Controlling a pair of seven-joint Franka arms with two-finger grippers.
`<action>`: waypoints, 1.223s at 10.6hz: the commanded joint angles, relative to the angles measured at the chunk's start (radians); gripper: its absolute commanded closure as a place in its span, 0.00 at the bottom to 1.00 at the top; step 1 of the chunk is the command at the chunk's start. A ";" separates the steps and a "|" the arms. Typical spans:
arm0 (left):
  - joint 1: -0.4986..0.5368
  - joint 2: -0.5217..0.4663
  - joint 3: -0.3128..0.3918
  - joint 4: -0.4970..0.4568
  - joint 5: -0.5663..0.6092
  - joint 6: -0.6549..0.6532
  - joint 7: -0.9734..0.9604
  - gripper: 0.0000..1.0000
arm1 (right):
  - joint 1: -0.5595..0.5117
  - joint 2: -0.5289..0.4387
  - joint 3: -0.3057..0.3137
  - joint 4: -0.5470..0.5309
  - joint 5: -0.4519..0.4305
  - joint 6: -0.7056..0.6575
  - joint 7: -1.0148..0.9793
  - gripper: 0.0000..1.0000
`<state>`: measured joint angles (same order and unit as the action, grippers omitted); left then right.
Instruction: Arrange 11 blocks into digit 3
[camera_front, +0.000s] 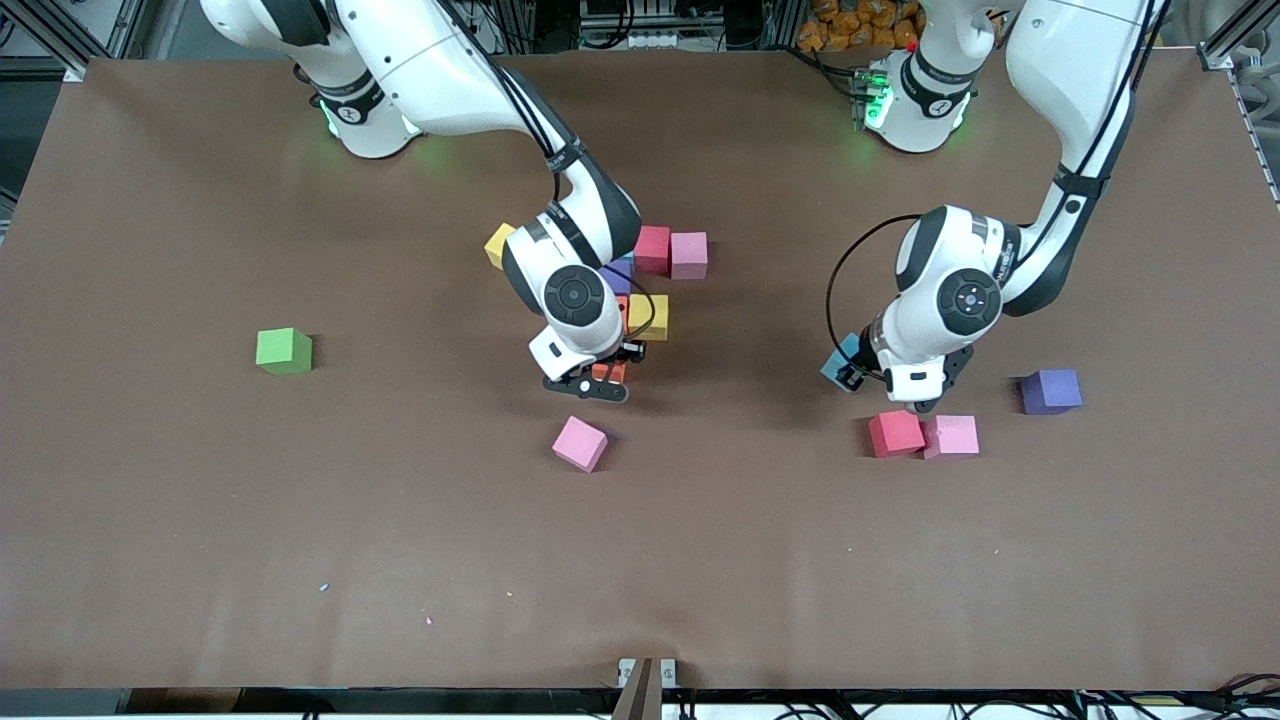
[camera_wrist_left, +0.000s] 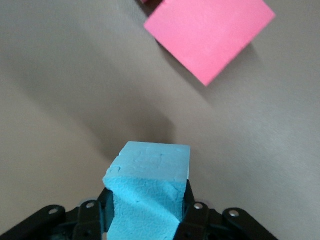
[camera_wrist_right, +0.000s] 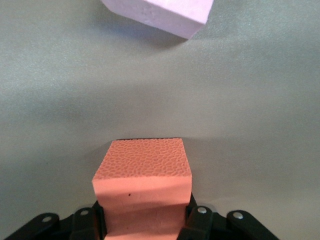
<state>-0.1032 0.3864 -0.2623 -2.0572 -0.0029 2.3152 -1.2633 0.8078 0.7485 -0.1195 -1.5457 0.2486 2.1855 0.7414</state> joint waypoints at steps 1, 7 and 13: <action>-0.016 0.000 -0.049 0.032 -0.029 -0.020 -0.227 1.00 | 0.007 -0.009 0.001 -0.004 -0.008 -0.003 0.027 1.00; -0.095 0.020 -0.095 0.035 -0.034 0.004 -0.455 1.00 | 0.013 -0.008 0.001 -0.008 -0.008 -0.004 0.029 1.00; -0.154 0.060 -0.097 0.068 -0.035 0.041 -0.632 1.00 | 0.013 -0.009 0.001 -0.010 -0.011 -0.006 0.026 1.00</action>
<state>-0.2365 0.4383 -0.3609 -2.0200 -0.0145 2.3579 -1.8530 0.8131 0.7485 -0.1160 -1.5462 0.2486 2.1839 0.7429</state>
